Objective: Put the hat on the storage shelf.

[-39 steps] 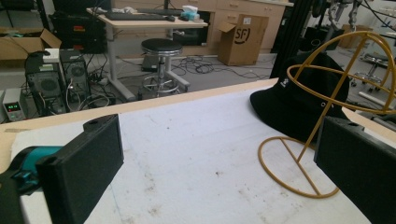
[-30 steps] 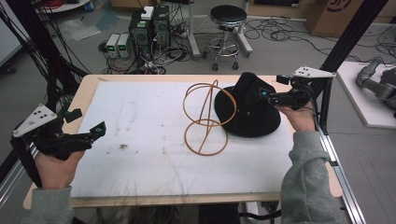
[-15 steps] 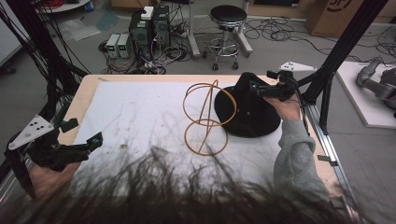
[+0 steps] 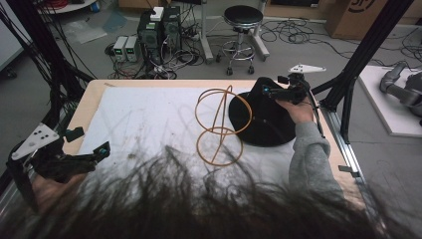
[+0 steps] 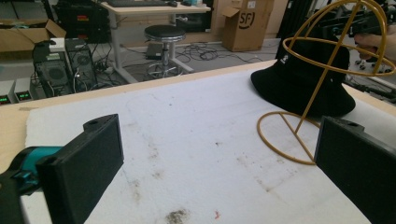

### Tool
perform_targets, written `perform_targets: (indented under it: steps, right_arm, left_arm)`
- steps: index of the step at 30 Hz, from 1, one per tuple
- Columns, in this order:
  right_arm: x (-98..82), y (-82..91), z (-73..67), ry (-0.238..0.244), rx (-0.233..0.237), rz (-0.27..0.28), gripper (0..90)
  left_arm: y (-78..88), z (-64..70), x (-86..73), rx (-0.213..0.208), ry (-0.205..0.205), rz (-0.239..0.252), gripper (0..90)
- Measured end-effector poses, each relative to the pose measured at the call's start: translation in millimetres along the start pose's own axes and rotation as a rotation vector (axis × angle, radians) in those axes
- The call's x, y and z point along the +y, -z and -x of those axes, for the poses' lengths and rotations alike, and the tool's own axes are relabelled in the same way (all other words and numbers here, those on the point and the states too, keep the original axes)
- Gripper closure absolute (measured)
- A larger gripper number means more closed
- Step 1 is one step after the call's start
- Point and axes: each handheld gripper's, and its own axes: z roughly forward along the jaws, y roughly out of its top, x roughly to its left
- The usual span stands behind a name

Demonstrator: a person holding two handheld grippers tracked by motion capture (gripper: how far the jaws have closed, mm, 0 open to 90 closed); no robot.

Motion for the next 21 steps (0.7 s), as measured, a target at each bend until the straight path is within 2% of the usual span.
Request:
perform_targets:
  steps: [2, 4, 5, 7, 8, 9, 12, 15, 18, 21]
  right_arm:
    - [-1.3, -1.8, 1.7, -0.005, -0.008, -0.010, 26.2]
    - [-2.9, -3.9, 3.9, -0.009, -0.004, -0.025, 35.1]
    - [-2.9, -3.9, 3.9, -0.009, -0.004, -0.025, 35.1]
    - [-3.9, -4.6, 5.2, -0.018, -0.003, -0.029, 42.6]
    - [-4.0, -4.5, 6.5, -0.024, -0.004, -0.028, 52.8]
    - [-4.0, -4.5, 6.5, -0.024, -0.004, -0.028, 52.8]
    - [-4.5, -6.5, 5.4, -0.005, -0.023, -0.046, 67.6]
    - [-5.6, -8.1, 5.7, 0.016, -0.031, -0.058, 78.4]
    - [-5.7, -7.5, 1.7, 0.042, -0.046, -0.067, 83.5]
    - [-4.7, -5.3, 0.5, 0.049, -0.051, -0.072, 84.2]
  left_arm:
    - [-0.5, 0.6, 0.0, 0.000, -0.003, -0.002, 1.7]
    - [-0.8, 1.1, 0.1, 0.000, -0.003, -0.005, 1.8]
    - [-0.8, 1.1, 0.1, 0.000, -0.004, -0.006, 1.8]
    - [-0.8, 1.2, 0.1, 0.001, -0.003, -0.007, 1.8]
    - [-0.9, 1.1, 0.0, 0.001, -0.003, -0.007, 1.8]
    - [-1.0, 1.1, -0.1, 0.001, -0.004, -0.008, 1.8]
    - [-1.6, 0.7, -0.5, 0.003, -0.002, -0.010, 1.8]
    - [-1.4, 0.4, -0.6, 0.003, -0.001, -0.011, 1.8]
    - [-0.5, 0.3, -0.2, 0.004, -0.002, -0.009, 1.8]
    - [-0.5, -0.2, -0.3, 0.003, -0.001, -0.009, 1.8]
